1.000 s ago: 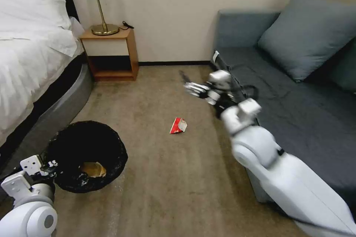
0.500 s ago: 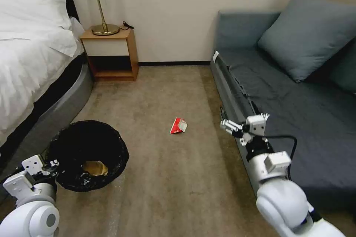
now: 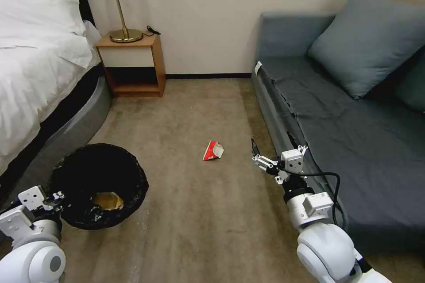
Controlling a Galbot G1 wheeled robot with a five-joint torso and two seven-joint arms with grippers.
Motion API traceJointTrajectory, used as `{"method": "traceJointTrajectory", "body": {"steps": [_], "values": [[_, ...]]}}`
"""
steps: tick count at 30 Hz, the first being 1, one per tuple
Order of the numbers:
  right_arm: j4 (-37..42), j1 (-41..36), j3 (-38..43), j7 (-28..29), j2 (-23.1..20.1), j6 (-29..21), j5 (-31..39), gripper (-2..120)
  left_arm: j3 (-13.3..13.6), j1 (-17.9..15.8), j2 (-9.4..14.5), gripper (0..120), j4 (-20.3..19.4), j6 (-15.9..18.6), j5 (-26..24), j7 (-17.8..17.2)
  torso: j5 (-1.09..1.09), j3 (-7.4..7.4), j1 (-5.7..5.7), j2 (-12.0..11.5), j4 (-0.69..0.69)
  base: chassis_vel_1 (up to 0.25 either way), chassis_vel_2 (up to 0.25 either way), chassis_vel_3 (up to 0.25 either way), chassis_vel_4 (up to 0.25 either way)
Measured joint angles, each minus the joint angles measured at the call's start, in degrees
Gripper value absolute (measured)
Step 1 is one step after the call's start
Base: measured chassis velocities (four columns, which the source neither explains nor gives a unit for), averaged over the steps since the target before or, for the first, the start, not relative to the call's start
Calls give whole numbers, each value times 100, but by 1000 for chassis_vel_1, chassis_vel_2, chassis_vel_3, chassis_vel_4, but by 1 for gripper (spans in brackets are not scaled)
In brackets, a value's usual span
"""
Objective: Pick up the trash bin, then pick up the garbage on the floor and place it into the trash bin.
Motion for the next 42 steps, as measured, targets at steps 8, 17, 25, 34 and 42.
{"method": "traceJointTrajectory", "body": {"steps": [8, 17, 25, 34, 42], "values": [[-61, 44, -37, -32, 1, 35, 16, 100, 8, -4, 2, 3, 1, -1, -1, 2, -1, 1, 0, 0, 0, -207, 198, 196, -186], [-95, 61, -47, -33, 2, 49, 20, 100, 22, -2, -4, 3, 0, -1, 4, 4, -1, 1, 1, 0, 0, -267, 251, 256, -254], [-114, 66, -76, -34, 6, 52, 14, 100, 18, 7, -5, 3, -6, -1, 4, 4, 1, 1, 1, 0, 0, -245, 263, 252, -248], [-170, 118, -176, -105, 15, 169, -5, 100, 14, 13, -5, 3, -7, -3, 5, 2, 1, 1, 1, 0, 0, -221, 226, 220, -223], [-216, 393, -470, -5, -56, -28, 317, 100, 13, 5, 5, 3, -7, -4, 5, 1, -1, 1, 1, 0, -1, -109, 100, 87, -88]]}}
